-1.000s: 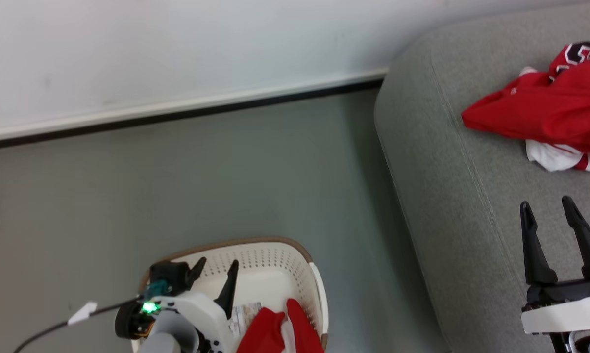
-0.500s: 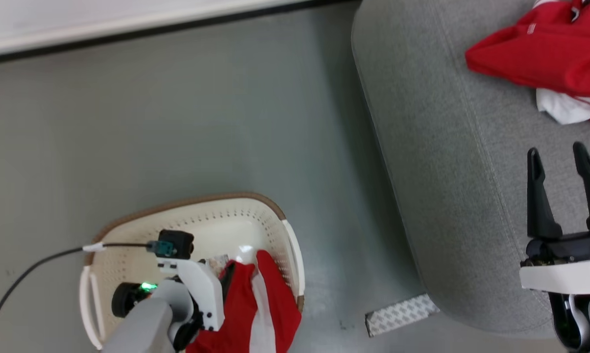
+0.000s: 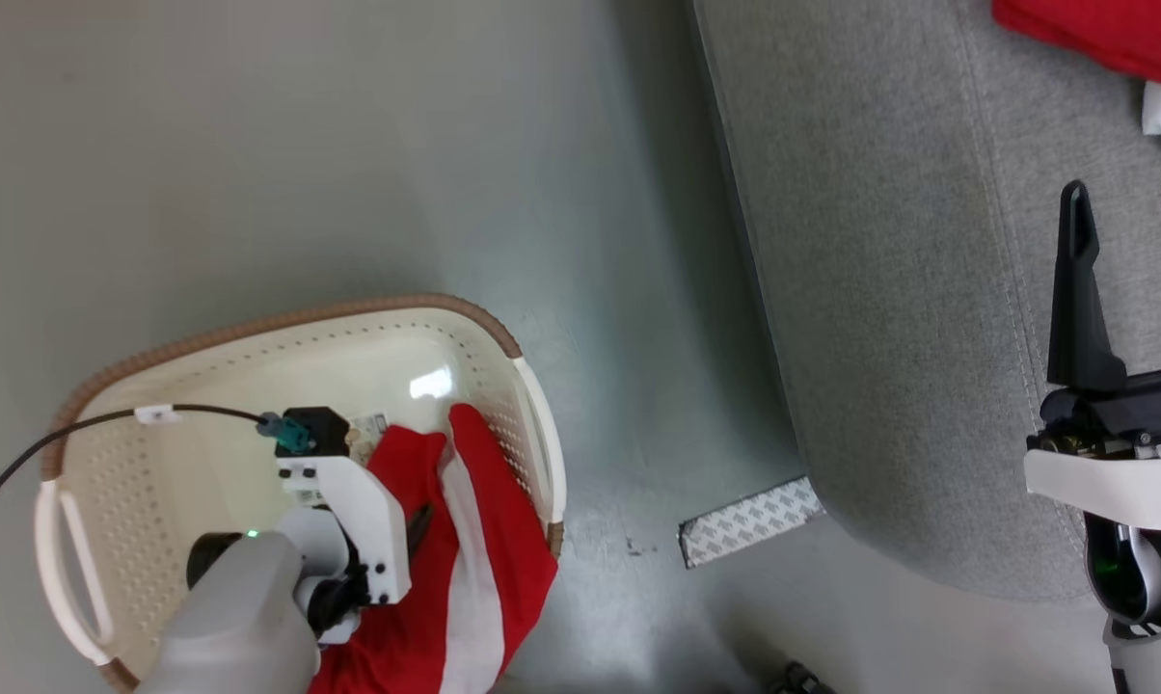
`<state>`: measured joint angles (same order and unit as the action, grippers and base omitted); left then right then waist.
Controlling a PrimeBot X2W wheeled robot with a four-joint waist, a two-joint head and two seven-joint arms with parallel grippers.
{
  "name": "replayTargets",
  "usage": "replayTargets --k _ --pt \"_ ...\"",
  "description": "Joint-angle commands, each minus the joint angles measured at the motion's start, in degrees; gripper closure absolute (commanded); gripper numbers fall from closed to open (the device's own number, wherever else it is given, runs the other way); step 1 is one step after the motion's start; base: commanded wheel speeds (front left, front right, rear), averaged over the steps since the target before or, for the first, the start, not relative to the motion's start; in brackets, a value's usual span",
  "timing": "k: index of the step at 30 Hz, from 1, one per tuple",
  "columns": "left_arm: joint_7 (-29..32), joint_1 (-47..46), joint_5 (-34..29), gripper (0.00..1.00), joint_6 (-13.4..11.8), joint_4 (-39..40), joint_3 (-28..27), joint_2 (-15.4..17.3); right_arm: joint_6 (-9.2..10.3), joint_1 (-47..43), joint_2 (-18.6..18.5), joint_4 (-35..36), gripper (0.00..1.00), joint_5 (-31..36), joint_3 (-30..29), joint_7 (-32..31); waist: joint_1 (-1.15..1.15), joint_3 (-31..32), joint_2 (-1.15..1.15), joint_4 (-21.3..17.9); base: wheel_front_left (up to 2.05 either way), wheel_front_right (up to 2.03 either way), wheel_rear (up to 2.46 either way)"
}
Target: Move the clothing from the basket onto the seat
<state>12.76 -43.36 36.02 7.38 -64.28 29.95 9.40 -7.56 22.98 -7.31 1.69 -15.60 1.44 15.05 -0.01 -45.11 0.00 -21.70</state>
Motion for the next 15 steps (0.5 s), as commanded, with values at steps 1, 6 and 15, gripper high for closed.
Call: replayTargets --k 1,6,15 --pt "2.5 -1.2 0.6 0.0 0.1 -1.3 1.2 0.9 0.15 1.2 0.4 1.2 0.0 0.8 -0.1 0.2 0.01 -2.4 0.0 -1.2 0.0 0.0 0.0" --pt "6.0 -2.5 1.8 0.0 0.1 -3.2 2.5 1.8 0.15 2.0 1.2 3.3 0.0 0.9 -0.4 0.2 0.01 -4.4 0.0 -1.9 0.0 0.0 0.0" --pt "14.3 -4.3 4.6 0.0 0.1 -4.4 5.1 3.4 0.15 2.2 2.1 6.8 0.0 1.3 -1.1 0.2 0.01 -7.9 0.0 -2.1 0.0 0.0 0.0"
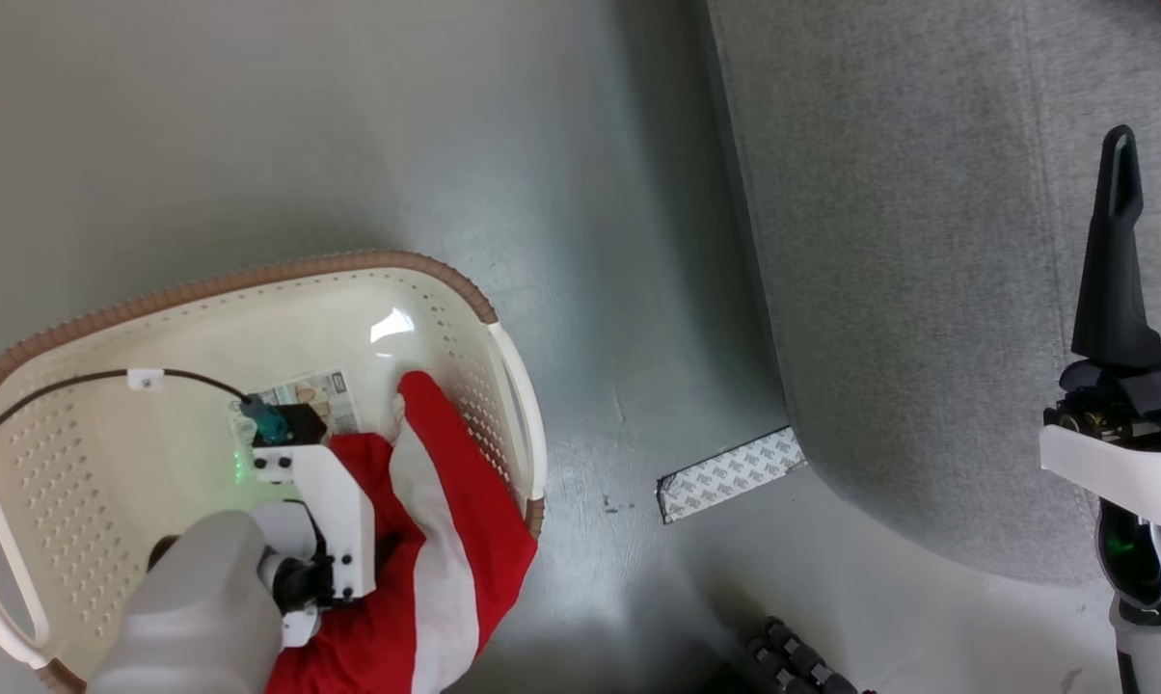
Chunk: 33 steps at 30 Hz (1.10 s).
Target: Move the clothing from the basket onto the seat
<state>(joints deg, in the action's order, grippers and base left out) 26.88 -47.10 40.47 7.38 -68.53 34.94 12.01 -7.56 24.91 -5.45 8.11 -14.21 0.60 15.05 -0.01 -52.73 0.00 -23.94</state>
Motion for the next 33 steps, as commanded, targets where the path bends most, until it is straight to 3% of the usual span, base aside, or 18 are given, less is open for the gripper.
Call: replayTargets --k 1,4,5,6,7,8,25,33 --pt "0.9 -0.6 0.5 0.0 0.1 0.1 0.5 0.9 0.15 0.0 0.3 0.6 0.0 0.1 -0.3 0.2 0.01 -0.4 0.0 0.2 0.0 0.0 0.0" --pt "2.3 -0.7 1.3 0.0 0.1 0.7 1.8 1.3 0.15 -0.4 0.4 1.2 0.0 0.5 -0.6 0.2 0.01 -1.1 0.0 0.6 0.0 0.0 0.0" --pt "2.8 -0.7 1.6 0.11 0.1 0.9 2.2 1.3 0.15 -0.5 0.5 1.4 0.0 0.6 -0.7 0.2 0.01 -1.2 0.0 0.6 0.0 0.0 0.0" --pt "3.3 -0.7 1.9 0.45 0.1 1.2 2.6 1.2 0.15 -0.6 0.5 1.5 0.0 0.6 -0.8 0.2 0.01 -1.3 0.0 0.7 0.0 0.0 0.0" --pt "3.6 -0.7 2.1 0.64 0.1 1.4 3.0 1.3 0.15 -0.7 0.6 1.6 0.0 0.7 -0.9 0.2 0.01 -1.5 0.0 0.8 0.0 0.0 0.0" --pt "3.8 -0.8 2.3 1.0 0.1 1.6 3.3 1.3 0.15 -0.7 0.7 1.7 0.0 0.9 -1.0 0.2 0.01 -1.5 0.0 0.9 0.0 0.0 0.0" --pt "-1.5 -2.5 6.2 1.0 0.1 1.5 6.3 3.0 0.15 1.3 1.2 0.7 0.0 0.9 -0.3 0.2 0.01 0.0 0.0 0.2 0.0 0.0 0.0" --pt "-6.0 0.0 9.6 1.0 0.1 2.1 6.3 1.1 0.15 1.4 0.1 -0.6 0.0 1.1 -0.6 0.2 0.01 6.5 0.0 1.3 0.0 0.0 0.0"
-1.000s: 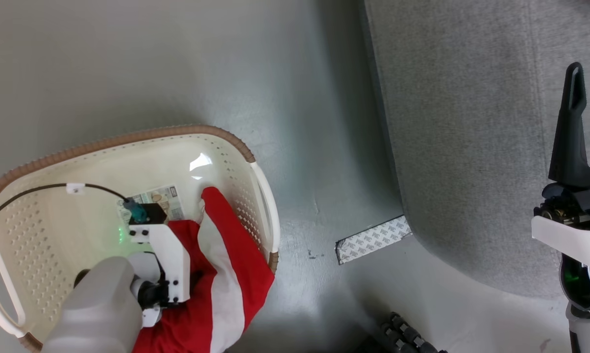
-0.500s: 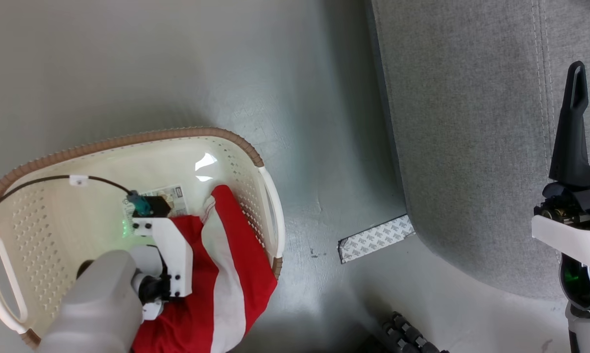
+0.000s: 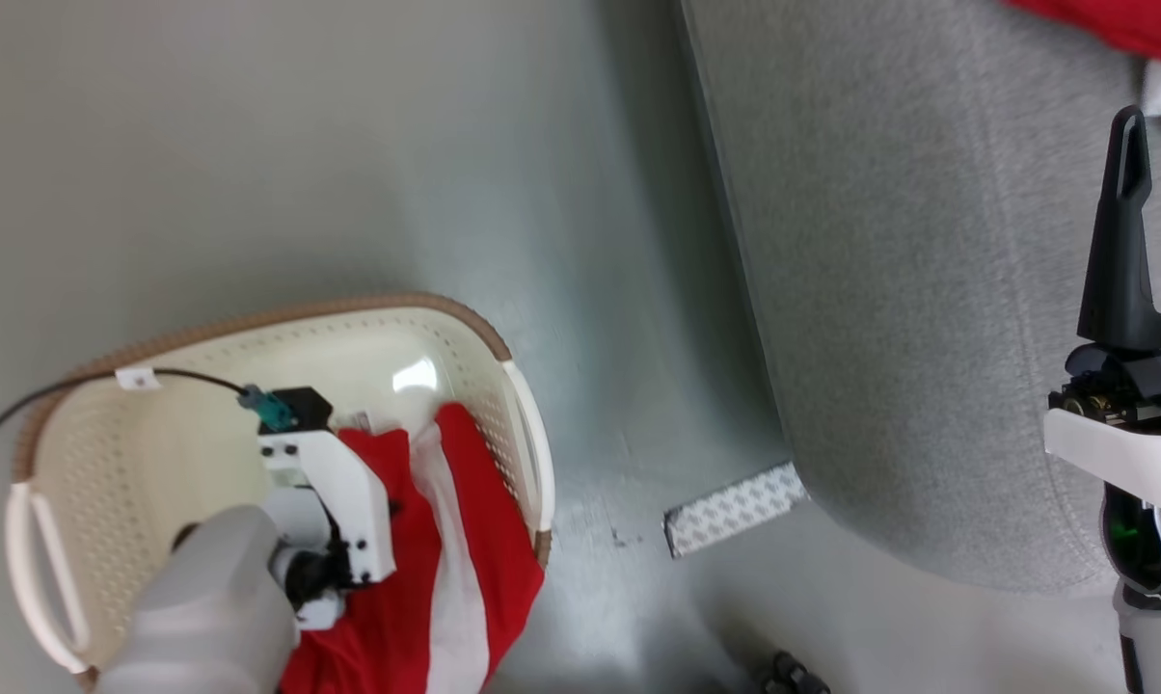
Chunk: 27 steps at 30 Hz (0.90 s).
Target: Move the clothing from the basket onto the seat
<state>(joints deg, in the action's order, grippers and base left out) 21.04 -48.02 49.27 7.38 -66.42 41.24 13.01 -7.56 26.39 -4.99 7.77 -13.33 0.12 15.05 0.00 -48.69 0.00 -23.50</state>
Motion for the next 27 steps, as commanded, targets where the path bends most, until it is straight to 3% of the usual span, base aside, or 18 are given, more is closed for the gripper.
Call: replayTargets --k 1,12,27 --pt "-0.5 1.3 1.1 1.0 0.1 0.3 0.2 -0.3 0.15 -0.3 -0.6 -0.4 0.0 0.3 -0.3 0.2 0.0 3.6 0.0 1.2 0.0 0.0 0.0" --pt "-6.9 6.9 7.0 1.0 0.1 5.5 3.0 -3.3 0.15 -2.6 -4.1 -3.5 0.0 0.3 0.7 0.2 0.0 18.0 0.0 5.8 0.0 0.0 0.0" --pt "-18.6 15.1 15.4 1.0 0.1 15.8 7.9 -2.7 0.15 -7.7 -8.3 -7.9 0.0 -1.1 3.1 0.2 0.0 36.3 0.0 12.0 0.0 0.0 0.0"
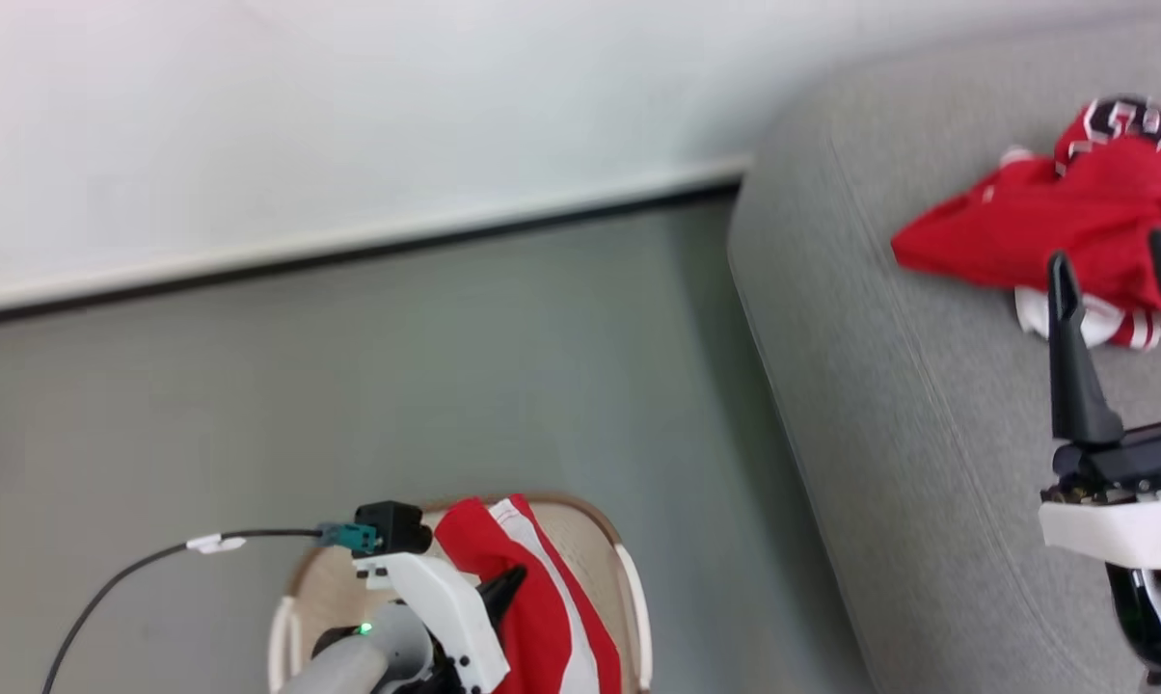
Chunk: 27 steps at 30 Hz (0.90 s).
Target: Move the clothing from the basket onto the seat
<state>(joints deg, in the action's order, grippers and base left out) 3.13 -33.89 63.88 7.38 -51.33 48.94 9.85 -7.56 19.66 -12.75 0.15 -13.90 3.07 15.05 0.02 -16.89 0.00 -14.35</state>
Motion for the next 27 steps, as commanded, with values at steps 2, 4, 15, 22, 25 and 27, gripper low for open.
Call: replayTargets --k 2,4,15,22,25,27 --pt "-2.4 1.5 1.5 1.0 0.1 2.2 0.7 0.9 0.15 -1.6 -1.0 -0.9 0.0 -0.8 0.5 0.2 -0.02 6.4 0.0 3.7 0.0 0.0 0.0" --pt "-3.7 1.9 2.2 1.0 0.1 3.8 1.3 1.3 0.15 -2.3 -1.2 -1.3 0.0 -1.1 0.9 0.1 -0.02 8.0 0.0 4.3 0.0 0.0 0.0" --pt "-13.6 1.5 3.1 1.0 0.1 15.5 1.1 4.7 0.15 -5.6 -1.3 -3.0 0.0 -1.9 2.2 0.1 -0.02 14.3 0.0 7.7 0.0 0.0 0.0" --pt "-17.5 -1.8 -2.6 1.0 -2.5 24.9 -1.0 7.5 0.15 -6.8 -1.3 -4.0 0.0 -2.7 4.4 0.1 -0.02 16.8 0.0 9.0 0.0 0.0 0.0" --pt "-17.8 -3.1 -5.0 1.0 -3.9 27.8 -1.5 8.1 0.15 -6.9 -1.0 -4.2 0.0 -2.8 4.9 0.1 -0.02 17.2 0.0 9.3 0.0 0.0 0.0" --pt "-17.9 -4.3 -6.9 1.0 -5.2 30.2 -1.9 8.5 0.15 -7.0 -0.7 -4.5 0.0 -3.1 5.3 0.1 -0.02 17.4 0.0 9.5 0.0 0.0 0.0"
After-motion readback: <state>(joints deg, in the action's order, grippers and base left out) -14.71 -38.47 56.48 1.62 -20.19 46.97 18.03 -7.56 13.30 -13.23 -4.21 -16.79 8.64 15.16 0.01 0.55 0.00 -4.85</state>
